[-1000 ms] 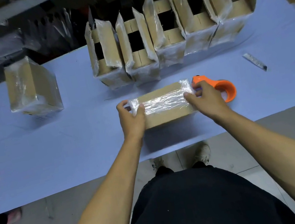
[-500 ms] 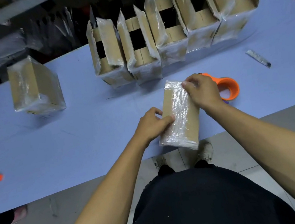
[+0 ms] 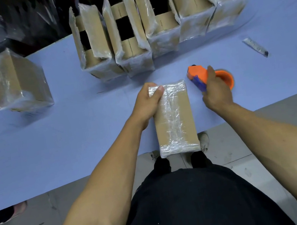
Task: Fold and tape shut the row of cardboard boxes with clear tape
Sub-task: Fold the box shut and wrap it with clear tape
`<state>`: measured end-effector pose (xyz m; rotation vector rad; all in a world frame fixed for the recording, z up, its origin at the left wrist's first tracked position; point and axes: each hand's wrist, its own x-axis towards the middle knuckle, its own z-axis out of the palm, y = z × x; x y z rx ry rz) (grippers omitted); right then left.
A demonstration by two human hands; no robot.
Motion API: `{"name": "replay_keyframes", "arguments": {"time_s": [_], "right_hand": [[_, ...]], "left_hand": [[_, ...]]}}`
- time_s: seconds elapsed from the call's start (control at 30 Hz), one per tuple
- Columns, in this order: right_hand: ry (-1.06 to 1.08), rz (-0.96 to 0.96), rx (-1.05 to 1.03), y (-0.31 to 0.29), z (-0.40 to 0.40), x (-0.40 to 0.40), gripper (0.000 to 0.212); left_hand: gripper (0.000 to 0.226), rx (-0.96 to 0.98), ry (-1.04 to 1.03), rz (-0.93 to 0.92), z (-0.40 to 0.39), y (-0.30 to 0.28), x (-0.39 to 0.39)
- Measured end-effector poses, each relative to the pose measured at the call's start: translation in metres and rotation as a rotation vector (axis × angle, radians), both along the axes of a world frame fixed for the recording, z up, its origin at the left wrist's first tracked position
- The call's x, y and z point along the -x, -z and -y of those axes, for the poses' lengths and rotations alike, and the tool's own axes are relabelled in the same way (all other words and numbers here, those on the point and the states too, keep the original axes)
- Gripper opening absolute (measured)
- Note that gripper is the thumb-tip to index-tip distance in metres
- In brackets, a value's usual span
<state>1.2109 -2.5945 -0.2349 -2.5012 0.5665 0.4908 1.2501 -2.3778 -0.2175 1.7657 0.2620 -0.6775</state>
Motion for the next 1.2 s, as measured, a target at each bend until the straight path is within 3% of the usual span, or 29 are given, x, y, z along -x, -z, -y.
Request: {"name": "replay_keyframes", "arguments": {"time_s": [0.17,0.23,0.3,0.37,0.5,0.63,0.77,0.93,1.1,1.2], "right_hand": [[0.064,0.249,0.02,-0.018,0.006,-0.008,0.043],[0.093,0.298,-0.025,-0.032,0.007,-0.013,0.04],[0.049,0.35,-0.02,-0.05,0.009,-0.015,0.049],[-0.038,0.392,0.028,-0.068,0.011,-0.019,0.063],[-0.165,0.512,0.047,-0.095,0.011,-0.027,0.044],[-0.226,0.61,-0.064,-0.111,0.007,-0.031,0.046],[-0.281,0.639,-0.069,-0.115,0.006,-0.034,0.045],[-0.34,0.622,-0.045,-0.113,0.009,-0.034,0.046],[-0.438,0.604,0.004,-0.113,0.006,-0.037,0.049],[-0.509,0.542,0.02,-0.116,0.003,-0.037,0.051]], "left_hand": [[0.006,-0.111,0.004,0.085,-0.003,-0.005,-0.005],[0.021,-0.15,0.024,0.168,-0.002,-0.011,-0.009],[0.03,-0.17,0.021,0.272,0.003,-0.022,-0.018],[0.021,-0.143,-0.036,0.346,0.012,-0.04,-0.029],[0.025,0.113,-0.079,0.134,0.03,-0.08,-0.05],[0.02,0.335,-0.024,0.038,0.028,-0.102,-0.054],[0.017,0.341,-0.039,0.057,0.025,-0.105,-0.052],[0.021,0.171,-0.037,0.264,0.027,-0.099,-0.044],[0.022,0.305,-0.216,0.022,0.026,-0.097,-0.039],[0.018,0.249,-0.316,0.05,0.028,-0.088,-0.035]]}}
